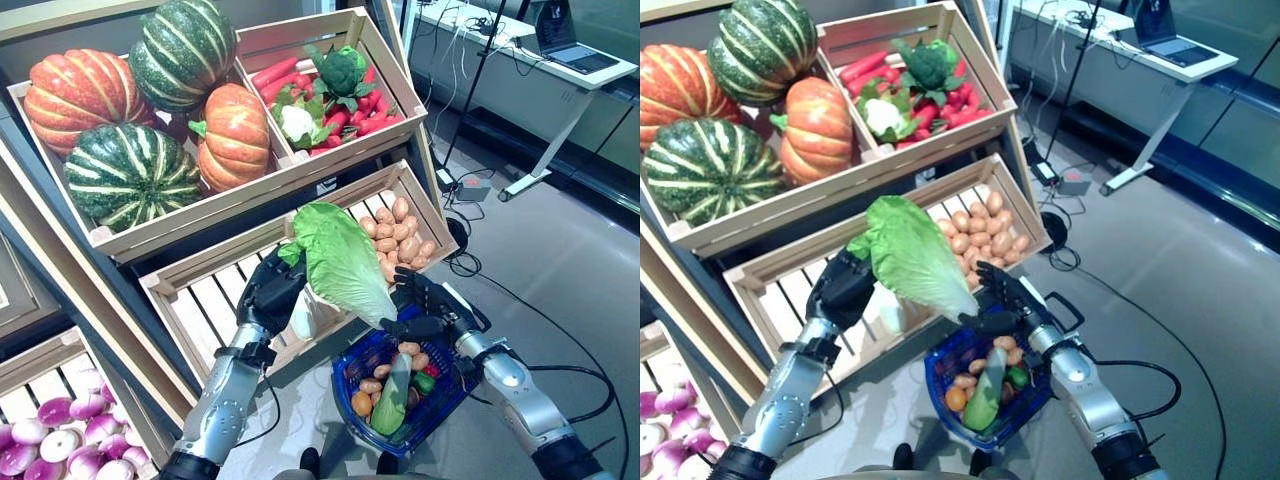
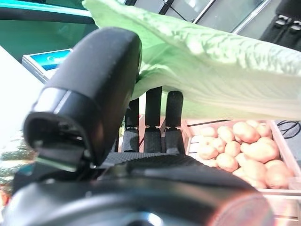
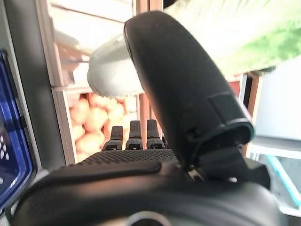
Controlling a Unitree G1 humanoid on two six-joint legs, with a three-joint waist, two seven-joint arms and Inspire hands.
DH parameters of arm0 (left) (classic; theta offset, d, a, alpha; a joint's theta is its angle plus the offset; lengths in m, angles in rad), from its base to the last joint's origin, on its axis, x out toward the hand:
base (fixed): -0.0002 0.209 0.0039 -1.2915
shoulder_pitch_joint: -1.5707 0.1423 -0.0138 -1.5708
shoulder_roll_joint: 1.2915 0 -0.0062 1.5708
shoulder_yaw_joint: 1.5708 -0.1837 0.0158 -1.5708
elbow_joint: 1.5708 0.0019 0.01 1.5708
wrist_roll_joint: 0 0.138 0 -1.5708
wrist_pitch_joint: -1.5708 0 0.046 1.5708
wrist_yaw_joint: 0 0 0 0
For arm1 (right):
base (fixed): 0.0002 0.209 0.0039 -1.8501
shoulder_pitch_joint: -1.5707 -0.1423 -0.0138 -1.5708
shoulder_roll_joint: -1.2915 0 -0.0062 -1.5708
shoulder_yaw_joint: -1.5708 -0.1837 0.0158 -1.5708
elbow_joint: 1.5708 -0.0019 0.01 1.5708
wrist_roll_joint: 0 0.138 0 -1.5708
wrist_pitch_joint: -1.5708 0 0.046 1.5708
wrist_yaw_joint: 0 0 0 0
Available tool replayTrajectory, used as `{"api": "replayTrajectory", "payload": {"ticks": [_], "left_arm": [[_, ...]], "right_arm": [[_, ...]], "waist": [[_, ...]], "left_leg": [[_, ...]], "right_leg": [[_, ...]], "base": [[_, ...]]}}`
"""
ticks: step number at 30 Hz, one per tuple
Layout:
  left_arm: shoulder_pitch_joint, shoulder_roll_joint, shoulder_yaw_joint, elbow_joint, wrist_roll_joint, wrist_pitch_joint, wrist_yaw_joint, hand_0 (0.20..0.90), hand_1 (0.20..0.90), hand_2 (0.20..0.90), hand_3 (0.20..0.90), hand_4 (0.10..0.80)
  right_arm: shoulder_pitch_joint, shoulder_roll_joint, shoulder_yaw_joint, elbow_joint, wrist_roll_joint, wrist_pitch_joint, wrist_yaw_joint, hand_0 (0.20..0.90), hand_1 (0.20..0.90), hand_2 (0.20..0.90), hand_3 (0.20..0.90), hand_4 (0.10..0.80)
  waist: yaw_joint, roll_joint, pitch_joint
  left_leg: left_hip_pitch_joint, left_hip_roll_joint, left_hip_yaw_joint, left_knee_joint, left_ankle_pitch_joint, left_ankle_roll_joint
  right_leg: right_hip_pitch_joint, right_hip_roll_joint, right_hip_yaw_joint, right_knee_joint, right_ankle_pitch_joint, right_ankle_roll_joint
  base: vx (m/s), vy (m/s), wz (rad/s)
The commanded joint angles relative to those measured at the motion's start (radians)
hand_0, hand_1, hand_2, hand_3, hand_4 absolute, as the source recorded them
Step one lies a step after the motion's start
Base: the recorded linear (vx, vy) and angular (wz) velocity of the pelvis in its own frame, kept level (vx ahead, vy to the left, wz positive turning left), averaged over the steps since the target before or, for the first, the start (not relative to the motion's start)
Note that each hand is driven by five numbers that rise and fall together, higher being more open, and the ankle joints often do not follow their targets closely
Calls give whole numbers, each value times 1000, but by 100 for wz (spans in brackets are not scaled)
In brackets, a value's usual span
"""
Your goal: Put vegetables into the basket
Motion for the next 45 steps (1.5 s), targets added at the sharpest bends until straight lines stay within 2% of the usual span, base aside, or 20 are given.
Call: {"api": "replayTrajectory", "payload": {"ticks": [1, 6, 10, 18, 27, 34, 45], "left_arm": [[-141, -25, 4, -53, -23, -65, -34, 300, 300, 300, 300, 400], [-150, -25, 1, -62, -24, -53, -31, 300, 300, 300, 300, 400], [-153, -25, 0, -68, -30, -45, -33, 300, 300, 300, 300, 400], [-155, -24, -2, -52, -55, -24, -89, 300, 300, 300, 300, 400], [-159, -13, -23, -36, -80, -3, -140, 300, 300, 300, 300, 400], [-163, -24, -30, -32, -169, 61, -203, 300, 300, 300, 300, 400], [-165, -22, -51, -32, -136, 94, -239, 300, 300, 300, 300, 400]], "right_arm": [[-112, 49, -8, -14, -11, -52, -106, 900, 900, 900, 900, 800], [-119, 66, 0, -5, -10, -26, -156, 900, 900, 900, 900, 800], [-130, 80, 17, -8, 14, -5, -117, 900, 900, 900, 900, 800], [-146, 55, 81, -8, 133, 48, 143, 900, 900, 900, 900, 800], [-161, 28, 110, 13, 185, 33, 265, 900, 900, 900, 900, 800], [-174, 23, 127, 28, 212, 36, 309, 900, 900, 900, 900, 800], [-183, 30, 128, 41, 218, 40, 291, 900, 900, 900, 900, 800]], "waist": [[14, -34, -87], [17, -33, -88], [18, -32, -88], [26, -35, -91], [32, -39, -100], [34, -38, -106], [33, -35, -106]], "left_leg": [[-16, 13, -4, 1, -31, -22], [-17, 15, -4, 1, -30, -23], [-18, 14, -6, 1, -29, -22], [-23, 14, -14, 1, -29, -28], [-19, 12, -19, 1, -31, -28], [-18, 11, -19, 1, -30, -28], [-16, 10, -23, 1, -30, -26]], "right_leg": [[23, -90, -2, 1, 36, 57], [21, -92, -2, 1, 36, 56], [20, -92, -1, 1, 37, 55], [19, -94, -4, 1, 31, 51], [26, -94, -8, 1, 28, 52], [27, -97, -10, 1, 30, 54], [30, -99, -9, 1, 31, 56]], "base": [[4, 4, -3], [0, 0, 0], [0, 0, 0], [0, 0, 0], [0, 0, 0], [0, 0, 0], [0, 0, 0]]}}
